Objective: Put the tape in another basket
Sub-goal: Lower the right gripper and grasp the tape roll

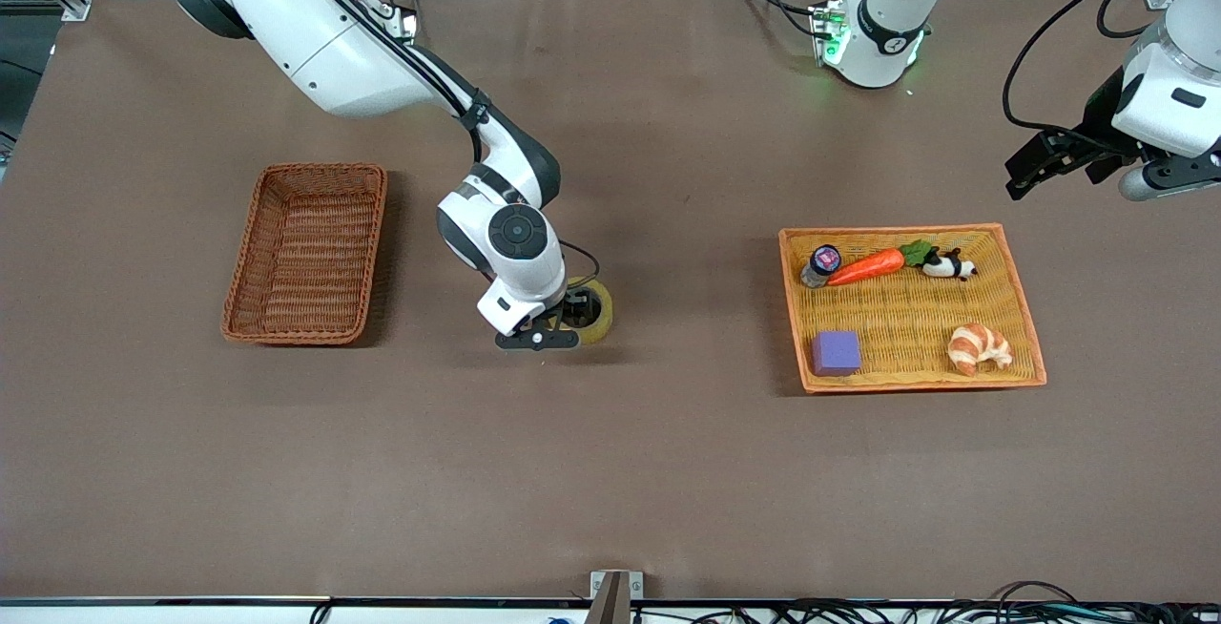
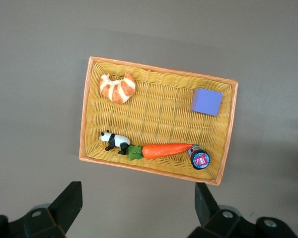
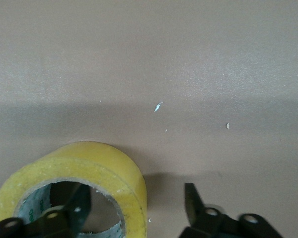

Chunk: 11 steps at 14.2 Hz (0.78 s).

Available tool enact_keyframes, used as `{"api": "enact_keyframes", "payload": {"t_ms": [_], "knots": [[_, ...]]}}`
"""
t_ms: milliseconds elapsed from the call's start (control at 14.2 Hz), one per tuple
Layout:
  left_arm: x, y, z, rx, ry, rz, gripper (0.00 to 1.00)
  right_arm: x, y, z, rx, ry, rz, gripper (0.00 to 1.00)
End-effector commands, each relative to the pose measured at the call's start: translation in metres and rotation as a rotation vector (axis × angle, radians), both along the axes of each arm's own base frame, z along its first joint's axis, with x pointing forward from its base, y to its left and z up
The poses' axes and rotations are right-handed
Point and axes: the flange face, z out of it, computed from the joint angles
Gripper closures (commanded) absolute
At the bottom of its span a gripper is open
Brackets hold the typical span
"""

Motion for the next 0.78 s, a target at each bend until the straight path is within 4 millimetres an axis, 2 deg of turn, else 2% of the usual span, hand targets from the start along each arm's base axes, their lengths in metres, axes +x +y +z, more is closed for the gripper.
{"api": "enact_keyframes", "payload": {"t_ms": [0, 282, 424, 494, 565, 635, 706], "knots": [[0.001, 0.003, 0.005, -0.019, 0.002, -0.007, 0.0, -0.002, 0.002, -0.006, -0.016, -0.016, 0.0, 0.33], [0.005, 0.008, 0.001, -0.013, 0.011, 0.003, 0.0, -0.005, 0.004, -0.012, -0.022, -0.01, 0.007, 0.44], [0.007, 0.005, 0.006, -0.009, -0.002, 0.003, 0.0, -0.005, 0.004, -0.012, -0.023, -0.009, 0.004, 0.58], [0.01, 0.009, 0.01, -0.01, -0.007, 0.006, 0.0, -0.008, 0.007, -0.016, -0.026, -0.006, 0.001, 0.61], [0.01, 0.013, 0.008, -0.011, 0.001, 0.012, 0.0, -0.008, 0.006, -0.017, -0.032, -0.012, -0.003, 0.71], [0.011, 0.017, 0.007, -0.01, 0.001, 0.018, 0.0, -0.007, 0.007, -0.015, -0.035, -0.013, -0.024, 0.93], [0.011, 0.019, 0.007, -0.01, 0.001, 0.021, 0.0, -0.003, 0.003, -0.012, -0.034, -0.016, -0.048, 1.0]]}}
